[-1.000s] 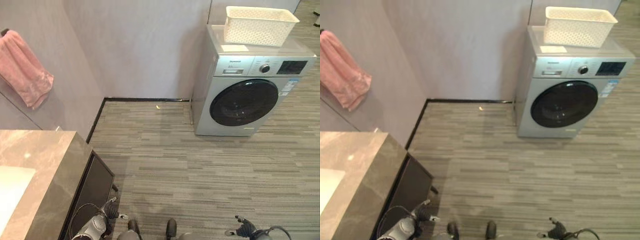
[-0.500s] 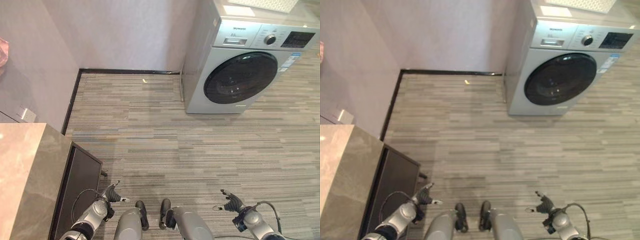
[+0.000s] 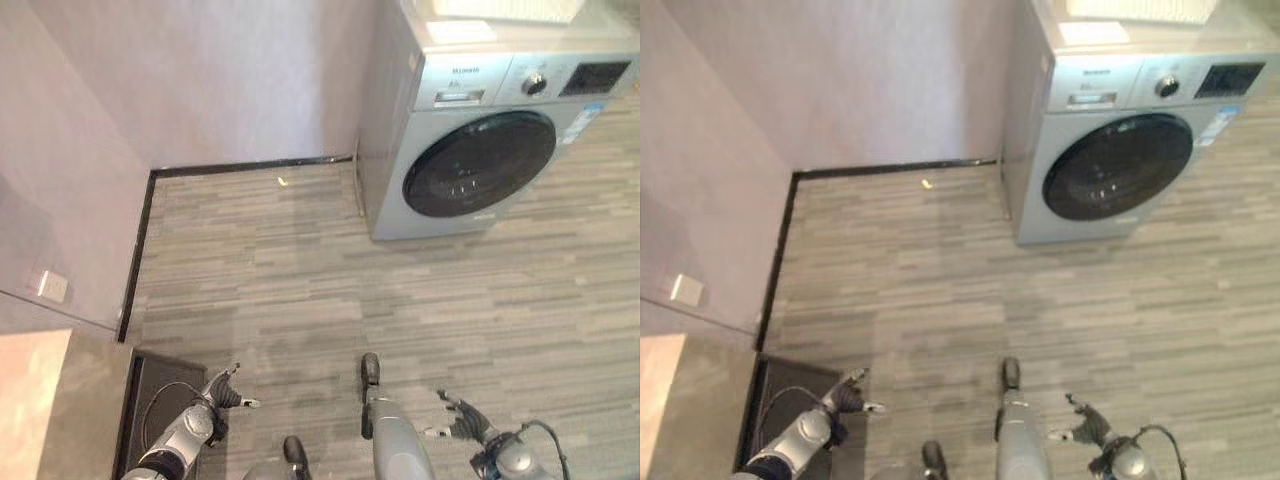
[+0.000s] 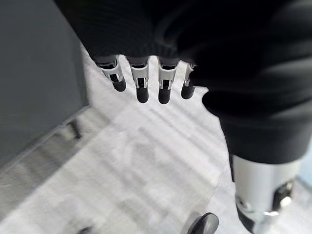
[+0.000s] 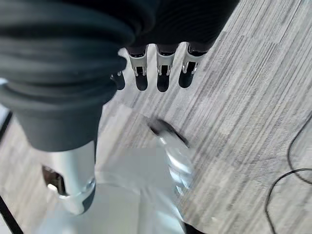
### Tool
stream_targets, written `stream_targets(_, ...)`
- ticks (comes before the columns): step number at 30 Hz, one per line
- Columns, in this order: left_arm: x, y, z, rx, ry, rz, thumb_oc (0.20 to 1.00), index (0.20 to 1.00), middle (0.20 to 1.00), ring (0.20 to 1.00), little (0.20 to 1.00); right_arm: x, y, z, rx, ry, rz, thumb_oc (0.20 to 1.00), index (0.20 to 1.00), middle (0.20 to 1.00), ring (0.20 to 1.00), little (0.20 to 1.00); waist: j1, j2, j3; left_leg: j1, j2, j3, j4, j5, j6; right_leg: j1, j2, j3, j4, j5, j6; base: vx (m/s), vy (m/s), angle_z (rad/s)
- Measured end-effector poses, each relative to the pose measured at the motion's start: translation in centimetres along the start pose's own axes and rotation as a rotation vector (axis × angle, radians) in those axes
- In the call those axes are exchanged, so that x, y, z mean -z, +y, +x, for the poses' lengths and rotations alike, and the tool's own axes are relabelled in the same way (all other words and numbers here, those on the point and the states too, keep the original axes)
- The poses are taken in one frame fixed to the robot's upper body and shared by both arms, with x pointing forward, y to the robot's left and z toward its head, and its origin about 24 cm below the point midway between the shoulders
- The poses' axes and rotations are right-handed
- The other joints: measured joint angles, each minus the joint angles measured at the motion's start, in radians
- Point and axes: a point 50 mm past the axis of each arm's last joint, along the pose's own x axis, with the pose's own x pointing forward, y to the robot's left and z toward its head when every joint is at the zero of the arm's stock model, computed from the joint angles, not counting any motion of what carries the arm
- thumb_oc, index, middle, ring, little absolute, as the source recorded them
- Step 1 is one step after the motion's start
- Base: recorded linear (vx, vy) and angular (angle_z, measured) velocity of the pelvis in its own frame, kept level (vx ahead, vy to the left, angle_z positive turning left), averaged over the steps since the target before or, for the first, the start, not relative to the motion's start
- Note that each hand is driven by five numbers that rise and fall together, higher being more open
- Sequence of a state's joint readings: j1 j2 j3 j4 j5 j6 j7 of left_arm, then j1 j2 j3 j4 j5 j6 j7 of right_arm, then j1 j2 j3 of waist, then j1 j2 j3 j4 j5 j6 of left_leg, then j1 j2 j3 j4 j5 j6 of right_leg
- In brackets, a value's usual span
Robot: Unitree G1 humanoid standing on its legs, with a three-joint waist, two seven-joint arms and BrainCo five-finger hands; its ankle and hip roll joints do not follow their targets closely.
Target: Put brush and paste in cup on sink, flatten towel.
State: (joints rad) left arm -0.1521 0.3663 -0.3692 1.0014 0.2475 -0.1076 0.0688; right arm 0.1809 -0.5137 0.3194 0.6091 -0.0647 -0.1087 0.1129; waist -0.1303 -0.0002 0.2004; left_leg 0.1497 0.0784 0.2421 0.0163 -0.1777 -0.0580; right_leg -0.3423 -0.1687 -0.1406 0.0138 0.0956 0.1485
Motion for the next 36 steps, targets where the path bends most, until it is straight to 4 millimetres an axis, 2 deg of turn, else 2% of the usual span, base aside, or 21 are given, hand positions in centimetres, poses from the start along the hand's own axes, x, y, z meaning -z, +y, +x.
stream_targets(2, 0.6, -1.1, -0.2, 0.031, 0.024, 0.01, 1.0, 1.0, 1.0, 1.0, 1.0, 0.8, 0.4, -0.5, -0.01, 0.015, -0.004, 1.0, 1.0, 1.0, 1.0, 1.0, -0.026, 0.013, -0.038, 0.04, 0.063, -0.051, 0.012, -0.002, -0.051, 0.035, 0.038, -0.019, 0.061, 0.099, -0.025, 0.45, -0.465, 0.7)
stream_targets(3, 0.3, -1.6, -0.1, 0.038, 0.023, -0.006, 1.0, 1.0, 1.0, 1.0, 1.0, 1.2, 0.3, -0.3, -0.01, 0.036, -0.002, 1.0, 1.0, 1.0, 1.0, 1.0, -0.027, 0.018, -0.041, 0.038, 0.097, -0.074, 0.057, 0.022, -0.076, 0.048, 0.06, -0.026, 0.099, 0.056, -0.071, 0.48, -0.628, 0.69)
stream_targets(4, -0.1, -2.2, 0.0, 0.059, 0.014, 0.004, 1.0, 1.0, 1.0, 1.0, 1.0, 1.6, 0.1, -0.1, -0.003, 0.064, 0.005, 1.0, 1.0, 1.0, 1.0, 1.0, -0.006, -0.01, -0.055, -0.126, 0.156, -0.096, 0.4, 0.092, -0.115, 0.086, 0.097, -0.035, 0.127, 0.005, -0.135, 0.39, -0.472, 0.38)
stream_targets(5, 0.1, -2.6, 0.0, 0.069, 0.028, -0.001, 1.0, 1.0, 1.0, 1.0, 1.0, 1.5, -0.1, -0.1, 0.002, 0.061, 0.002, 1.0, 1.0, 1.0, 1.0, 1.0, 0.006, -0.021, -0.068, -0.182, 0.174, -0.117, 0.511, 0.162, -0.131, 0.092, 0.104, -0.036, 0.139, -0.018, -0.152, 0.46, -0.568, 0.14)
stream_targets(6, 0.4, -2.9, -0.1, 0.08, 0.038, 0.006, 1.0, 1.0, 1.0, 1.0, 1.0, 1.0, -0.6, 0.0, 0.011, 0.045, -0.011, 1.0, 1.0, 1.0, 1.0, 1.0, 0.02, -0.026, -0.071, -0.242, 0.192, -0.138, 0.624, 0.256, -0.107, 0.103, 0.118, -0.039, 0.136, -0.045, -0.191, 0.33, -0.277, -0.16)
stream_targets(7, 0.5, -2.7, -0.1, 0.078, 0.048, 0.021, 1.0, 1.0, 1.0, 1.0, 1.0, -0.1, -1.4, 0.2, 0.03, 0.004, -0.027, 1.0, 1.0, 1.0, 1.0, 1.0, 0.037, -0.051, -0.059, -0.354, 0.206, -0.132, 0.782, 0.28, -0.115, 0.156, 0.138, -0.039, 0.092, -0.058, -0.207, 0.3, -0.207, -0.16)
stream_targets(8, 0.7, -2.4, -0.1, 0.067, 0.057, 0.019, 1.0, 1.0, 1.0, 1.0, 1.0, -0.4, -1.5, 0.4, 0.035, -0.006, -0.025, 1.0, 1.0, 1.0, 1.0, 1.0, 0.042, -0.073, -0.053, -0.376, 0.204, -0.092, 0.785, 0.264, -0.107, 0.192, 0.137, -0.052, 0.07, -0.035, -0.229, 0.43, -0.11, 0.2)
stream_targets(9, 0.6, -2.2, 0.0, 0.06, 0.059, 0.018, 1.0, 1.0, 1.0, 1.0, 1.0, -0.2, -1.4, 0.1, 0.035, -0.007, -0.023, 1.0, 1.0, 1.0, 1.0, 1.0, 0.037, -0.093, -0.051, -0.421, 0.209, 0.028, 0.717, 0.239, -0.09, 0.269, 0.137, -0.087, 0.004, -0.046, -0.236, 0.25, -0.056, 0.53)
stream_targets(12, -0.5, -1.2, 0.3, 0.033, 0.013, 0.031, 1.0, 1.0, 1.0, 1.0, 1.0, 0.7, -1.5, -0.5, 0.03, 0.018, -0.031, 1.0, 1.0, 1.0, 1.0, 1.0, 0.032, -0.088, -0.06, -0.485, 0.199, 0.203, 0.432, 0.247, -0.1, 0.311, 0.156, -0.151, -0.032, -0.068, -0.198, 0.42, 0.063, 0.44)
stream_targets(13, -0.4, -1.1, 0.3, 0.032, 0.016, 0.034, 1.0, 1.0, 1.0, 1.0, 1.0, 0.8, -1.4, -0.5, 0.029, 0.02, -0.031, 1.0, 1.0, 1.0, 1.0, 1.0, 0.029, -0.087, -0.06, -0.485, 0.194, 0.208, 0.386, 0.25, -0.107, 0.315, 0.162, -0.147, -0.038, -0.08, -0.182, 0.34, 0.097, 0.16)
stream_targets(14, -0.1, -0.4, 0.4, 0.012, 0.03, 0.041, 1.0, 1.0, 1.0, 1.0, 1.0, 0.9, -1.3, -0.6, 0.021, 0.025, -0.038, 1.0, 1.0, 1.0, 1.0, 1.0, 0.038, -0.062, -0.056, -0.462, 0.191, 0.188, 0.095, 0.288, -0.115, 0.34, 0.21, -0.146, -0.05, -0.082, -0.18, 0.45, 0.134, -0.14)
stream_targets(15, 0.3, -0.1, 0.3, 0.005, 0.045, 0.047, 1.0, 1.0, 1.0, 1.0, 1.0, 0.6, -1.2, -0.5, 0.017, 0.013, -0.043, 1.0, 1.0, 1.0, 1.0, 1.0, 0.042, -0.061, -0.056, -0.458, 0.195, 0.174, 0.04, 0.302, -0.119, 0.346, 0.227, -0.144, -0.051, -0.083, -0.18, 0.31, 0.084, -0.33)
stream_targets(19, 0.8, 0.6, 0.3, -0.018, 0.066, 0.052, 1.0, 1.0, 1.0, 1.0, 1.0, -0.2, -1.4, -0.3, 0.013, -0.014, -0.083, 1.0, 1.0, 1.0, 1.0, 1.0, 0.043, -0.074, -0.049, -0.459, 0.204, 0.211, -0.058, 0.344, -0.123, 0.387, 0.246, -0.131, -0.056, -0.11, -0.168, 0.39, 0.158, -0.32)
stream_targets(22, 1.1, 0.8, 0.2, -0.028, 0.074, 0.035, 1.0, 1.0, 1.0, 1.0, 1.0, -0.1, -1.2, -0.3, 0.006, -0.012, -0.081, 1.0, 1.0, 1.0, 1.0, 1.0, 0.028, -0.094, -0.037, -0.43, 0.211, 0.262, 0.019, 0.353, -0.104, 0.433, 0.239, -0.111, -0.065, -0.144, -0.173, 0.46, 0.243, -0.16)
stream_targets(27, 1.6, 1.2, 0.0, -0.043, 0.084, 0.021, 1.0, 1.0, 1.0, 1.0, 1.0, 0.5, -0.3, -0.2, -0.019, 0.025, -0.084, 1.0, 1.0, 1.0, 1.0, 1.0, 0.041, -0.096, -0.031, -0.429, 0.125, 0.273, 0.16, 0.313, -0.041, 0.454, 0.212, -0.124, -0.05, -0.21, -0.156, 0.37, 0.381, -0.01)
stream_targets(29, 0.4, 0.3, 0.4, -0.023, 0.057, 0.011, 1.0, 1.0, 1.0, 1.0, 1.0, 1.0, -0.7, -0.7, -0.011, 0.038, -0.094, 1.0, 1.0, 1.0, 1.0, 1.0, 0.033, -0.046, -0.008, -0.375, 0.064, 0.306, 0.158, 0.232, 0.105, 0.399, 0.183, -0.141, 0.188, -0.241, -0.122, 0.16, 0.279, 0.36)
stream_targets(30, 0.1, -0.4, 0.4, -0.002, 0.047, 0.02, 1.0, 1.0, 1.0, 1.0, 1.0, 1.3, -0.7, -1.1, -0.016, 0.042, -0.104, 1.0, 1.0, 1.0, 1.0, 1.0, 0.036, -0.005, -0.022, -0.346, 0.049, 0.314, 0.113, 0.252, 0.129, 0.361, 0.187, -0.145, 0.296, -0.244, -0.116, 0.34, 0.413, 0.53)
stream_targets(31, 0.7, 0.1, 0.1, -0.017, 0.044, 0.038, 1.0, 1.0, 1.0, 1.0, 1.0, 0.7, 0.4, -0.8, -0.049, 0.02, -0.107, 1.0, 1.0, 1.0, 1.0, 1.0, 0.04, -0.012, -0.039, -0.307, 0.014, 0.299, 0.074, 0.176, 0.151, 0.246, 0.137, -0.14, 0.602, -0.266, -0.1, 0.31, 0.37, 0.69)
stream_targets(33, 0.3, 1.2, 0.2, -0.047, 0.023, 0.059, 1.0, 1.0, 1.0, 1.0, 1.0, -0.2, 1.2, -0.9, -0.085, -0.031, -0.118, 1.0, 1.0, 1.0, 1.0, 1.0, 0.037, -0.056, -0.043, -0.283, -0.077, 0.244, 0.046, 0.171, 0.172, 0.134, 0.067, -0.078, 0.797, -0.295, -0.078, 0.32, 0.28, 0.92)
stream_targets(35, -0.2, 2.2, 0.5, -0.068, 0.013, 0.094, 1.0, 1.0, 1.0, 1.0, 1.0, -1.8, 0.8, -0.2, -0.069, -0.08, -0.121, 1.0, 1.0, 1.0, 1.0, 1.0, 0.038, -0.068, -0.022, -0.27, -0.123, 0.185, -0.01, 0.18, 0.176, 0.056, 0.094, 0.017, 0.752, -0.342, -0.094, 0.28, 0.1, 0.99)
stream_targets(36, -0.7, 1.9, 0.6, -0.064, -0.001, 0.086, 1.0, 1.0, 1.0, 1.0, 1.0, -2.5, 0.3, 0.1, -0.063, -0.099, -0.131, 1.0, 1.0, 1.0, 1.0, 1.0, 0.066, -0.055, -0.001, -0.245, -0.145, 0.171, -0.036, 0.185, 0.18, 0.009, 0.063, -0.06, 0.614, -0.347, -0.111, 0.22, 0.05, 0.67)
